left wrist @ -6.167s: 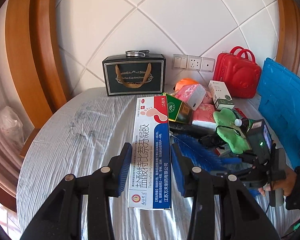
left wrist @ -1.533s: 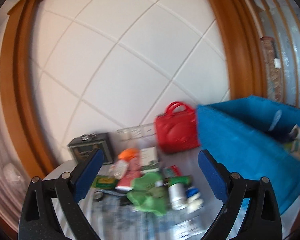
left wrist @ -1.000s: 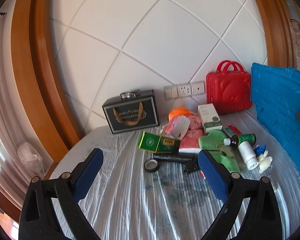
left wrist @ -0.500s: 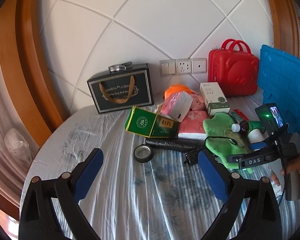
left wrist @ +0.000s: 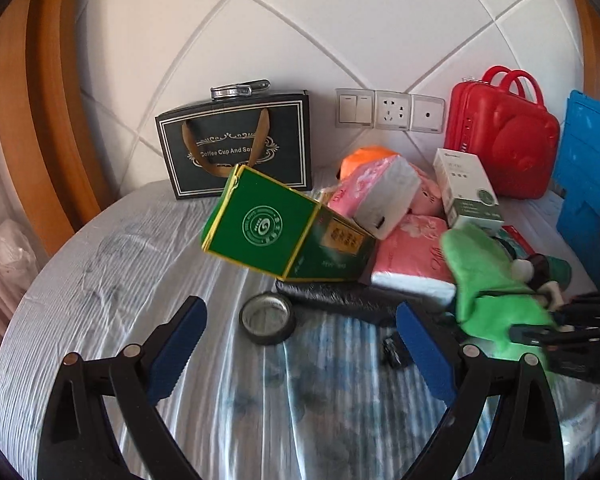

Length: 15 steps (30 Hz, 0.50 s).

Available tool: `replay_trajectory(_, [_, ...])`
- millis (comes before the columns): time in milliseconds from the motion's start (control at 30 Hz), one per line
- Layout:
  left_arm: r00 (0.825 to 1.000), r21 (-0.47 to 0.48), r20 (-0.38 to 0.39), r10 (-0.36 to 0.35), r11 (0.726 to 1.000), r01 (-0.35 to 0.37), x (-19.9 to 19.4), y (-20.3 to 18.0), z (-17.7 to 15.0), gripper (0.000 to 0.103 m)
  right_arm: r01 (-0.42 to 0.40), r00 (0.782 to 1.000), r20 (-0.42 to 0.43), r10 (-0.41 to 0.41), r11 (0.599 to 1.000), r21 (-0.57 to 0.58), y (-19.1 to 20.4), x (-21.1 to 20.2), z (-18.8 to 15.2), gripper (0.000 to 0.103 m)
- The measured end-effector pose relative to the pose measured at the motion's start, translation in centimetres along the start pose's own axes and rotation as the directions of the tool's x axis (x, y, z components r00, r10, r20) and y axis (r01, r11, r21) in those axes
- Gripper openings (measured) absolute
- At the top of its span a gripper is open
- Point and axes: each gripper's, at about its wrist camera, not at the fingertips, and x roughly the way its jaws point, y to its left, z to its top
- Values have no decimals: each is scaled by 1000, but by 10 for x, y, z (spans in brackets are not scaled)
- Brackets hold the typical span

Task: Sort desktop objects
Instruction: 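Grasp the green cloth hat with the right tool while the left tool grasps the green box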

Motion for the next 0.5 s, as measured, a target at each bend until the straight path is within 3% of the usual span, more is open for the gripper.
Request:
replay_trajectory(167, [999, -37, 25, 41, 999, -40, 24, 17, 8, 97, -11, 999, 50, 10, 1000, 18, -9, -25, -2, 18])
replay_trajectory(333, [990, -100, 139, 11, 995, 3, 12, 36, 29, 97, -28, 998, 64, 27, 1000, 13, -8, -33, 3, 18])
replay_trajectory(400, [987, -72, 162, 0, 997, 12, 12, 32, 36, 97, -27, 998, 53, 26, 999, 21, -9, -31, 3, 18])
replay_trajectory(500, [993, -1, 118, 29, 1000, -29, 31, 22, 40, 97, -37, 998, 43, 36, 999, 35, -10, -31, 2, 18])
